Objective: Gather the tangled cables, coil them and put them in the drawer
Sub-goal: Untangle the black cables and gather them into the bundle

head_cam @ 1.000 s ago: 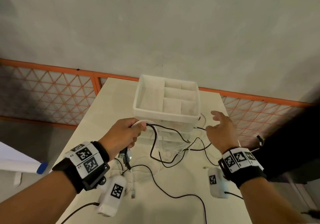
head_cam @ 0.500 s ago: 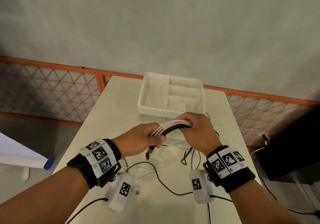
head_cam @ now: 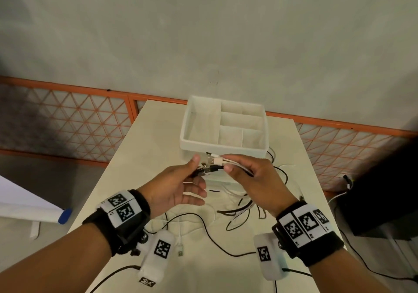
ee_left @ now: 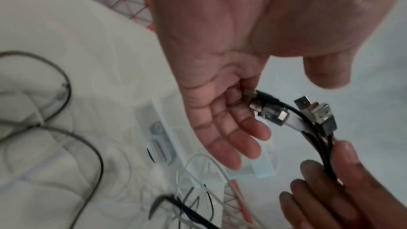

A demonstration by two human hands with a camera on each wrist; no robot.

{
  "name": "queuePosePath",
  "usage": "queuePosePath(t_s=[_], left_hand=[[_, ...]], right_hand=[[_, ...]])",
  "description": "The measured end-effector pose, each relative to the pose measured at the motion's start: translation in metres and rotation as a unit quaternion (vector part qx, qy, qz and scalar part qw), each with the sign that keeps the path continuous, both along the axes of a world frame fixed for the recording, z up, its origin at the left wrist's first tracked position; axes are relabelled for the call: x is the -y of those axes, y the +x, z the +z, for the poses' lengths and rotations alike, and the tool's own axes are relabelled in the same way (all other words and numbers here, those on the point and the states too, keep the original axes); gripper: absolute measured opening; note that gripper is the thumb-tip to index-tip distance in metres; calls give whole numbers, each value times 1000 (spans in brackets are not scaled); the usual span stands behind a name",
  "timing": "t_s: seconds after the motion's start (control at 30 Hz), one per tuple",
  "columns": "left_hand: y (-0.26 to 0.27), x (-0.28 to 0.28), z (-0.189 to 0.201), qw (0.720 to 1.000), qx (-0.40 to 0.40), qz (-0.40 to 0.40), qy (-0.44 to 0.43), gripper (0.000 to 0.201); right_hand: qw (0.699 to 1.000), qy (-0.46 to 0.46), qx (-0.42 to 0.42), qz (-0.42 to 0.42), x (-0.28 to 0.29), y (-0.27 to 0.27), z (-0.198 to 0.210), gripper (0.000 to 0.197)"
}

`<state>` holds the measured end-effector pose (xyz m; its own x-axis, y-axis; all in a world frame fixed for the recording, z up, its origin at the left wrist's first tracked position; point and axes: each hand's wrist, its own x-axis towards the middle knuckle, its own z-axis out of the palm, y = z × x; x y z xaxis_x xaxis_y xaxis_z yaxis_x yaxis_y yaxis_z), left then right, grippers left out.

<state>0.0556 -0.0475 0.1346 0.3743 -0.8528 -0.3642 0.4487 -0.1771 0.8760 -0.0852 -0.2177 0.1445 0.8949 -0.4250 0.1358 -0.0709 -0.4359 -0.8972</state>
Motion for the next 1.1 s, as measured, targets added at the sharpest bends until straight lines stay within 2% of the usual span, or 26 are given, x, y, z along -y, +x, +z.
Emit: queuePosePath(t_s=[0.07,0.13,0.27,0.4,0.5,0.57,0.63,0.73,0.8,0.83,0.9,0.97,1.03,1.1], left_hand=[[-3,4,1,997,-71,21,-12,67],[-7,11,5,996,-79,33,-14,71],[-15,22,12,998,-1,55,-3,66],[-21,28,16,996,79,43,22,62],[-19,23,15,986,152,-9,62,68],[-17,20,12,979,179,-58,73,63],[-16,17,9,982,162,-70,62,55],[-16,17,5,991,117,-14,63,43],[-11,18,3,991,101,20,85,40],[-9,18,3,986,124,27,105,38],[-3,19,4,953,264,34,147,37],[-8,24,14,921,371,40,111,36],[-20,33,22,921,384,-9,65,37],[-29,38,25,918,387,-57,70,51]], right_hand=[[1000,-5,-5,12,-2,0,-3,25],[999,-10,-27,27,-6,1,-6,25],[994,-67,-20,82,-24,4,-8,33],[985,-161,2,62,-31,11,-15,30],[977,-204,-14,57,-27,10,-19,23],[975,-216,-35,42,-25,8,-21,23],[977,-207,-38,47,-26,6,-20,27],[987,-133,-31,81,-29,3,-14,27],[990,-105,-58,77,-24,0,-12,23],[988,-111,-77,69,-21,-2,-11,23],[981,-145,-111,63,-18,-4,-10,28],[977,-170,-109,69,-23,0,-8,24],[975,-188,-79,87,-31,9,-6,20],[974,-192,-61,104,-34,15,-2,18]])
